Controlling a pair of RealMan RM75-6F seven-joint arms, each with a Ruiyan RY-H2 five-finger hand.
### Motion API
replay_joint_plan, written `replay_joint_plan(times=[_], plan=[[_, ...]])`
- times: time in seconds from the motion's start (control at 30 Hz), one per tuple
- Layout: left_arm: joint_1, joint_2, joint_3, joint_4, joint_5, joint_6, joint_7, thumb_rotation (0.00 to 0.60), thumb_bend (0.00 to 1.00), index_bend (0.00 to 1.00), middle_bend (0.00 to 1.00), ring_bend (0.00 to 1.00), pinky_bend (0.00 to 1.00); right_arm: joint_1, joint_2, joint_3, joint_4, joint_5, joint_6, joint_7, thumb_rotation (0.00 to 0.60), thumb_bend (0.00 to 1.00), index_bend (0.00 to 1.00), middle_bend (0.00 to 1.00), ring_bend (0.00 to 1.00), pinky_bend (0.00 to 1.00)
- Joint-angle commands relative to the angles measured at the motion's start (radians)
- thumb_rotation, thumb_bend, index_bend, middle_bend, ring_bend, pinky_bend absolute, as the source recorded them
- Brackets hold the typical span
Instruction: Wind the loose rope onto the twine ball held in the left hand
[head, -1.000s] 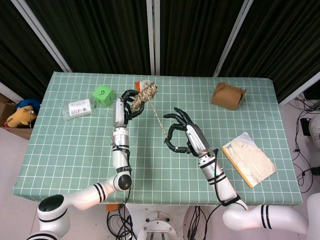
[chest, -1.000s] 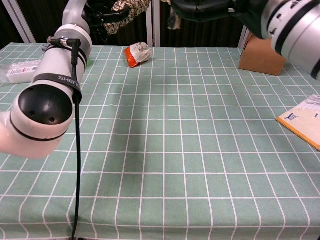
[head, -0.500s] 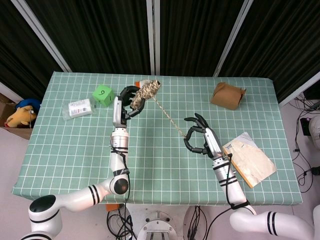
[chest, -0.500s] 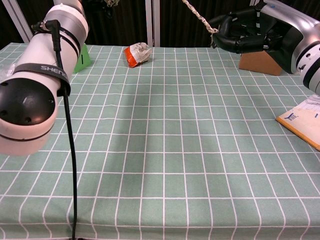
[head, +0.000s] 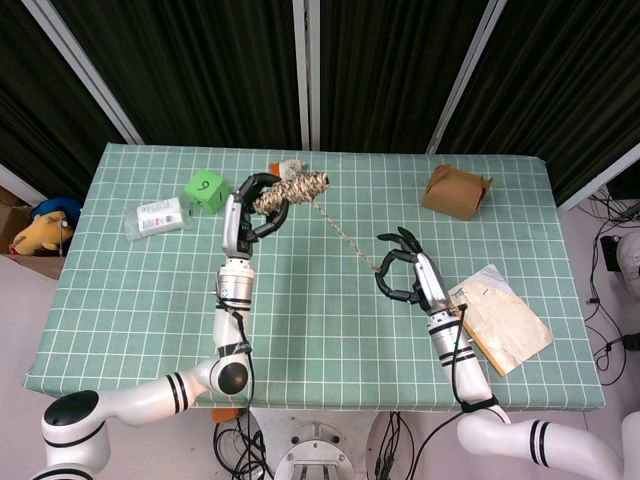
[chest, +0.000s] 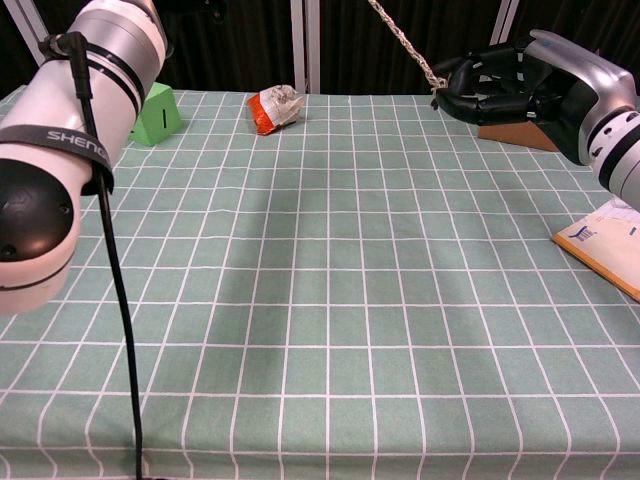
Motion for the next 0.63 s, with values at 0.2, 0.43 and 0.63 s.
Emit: replay_joint_plan(times=[0.2, 0.43, 0.63], plan=[[-0.002, 0.008, 0.010, -0.014, 0.009, 0.004, -0.015, 0.600, 0.49, 0.80, 0.78, 0.70, 0.80, 0.012, 0.045, -0.034, 0.021, -0.092, -0.069, 0.060, 0.600, 0.09, 0.03, 0.00, 0.00, 0.00], [0.000, 0.015, 0.016, -0.030, 0.009, 0.003, -0.033, 0.600, 0.49, 0.80, 0.78, 0.70, 0.80, 0.005, 0.064, -0.036, 0.025, -0.131, -0.065, 0.107, 0.600, 0.02, 0.00, 0.00, 0.00, 0.00], [0.004, 0.022, 0.016, -0.036, 0.007, 0.000, -0.060, 0.600, 0.49, 0.80, 0.78, 0.70, 0.80, -0.011, 0.068, -0.034, 0.026, -0.132, -0.045, 0.122, 0.600, 0.01, 0.00, 0.00, 0.00, 0.00]])
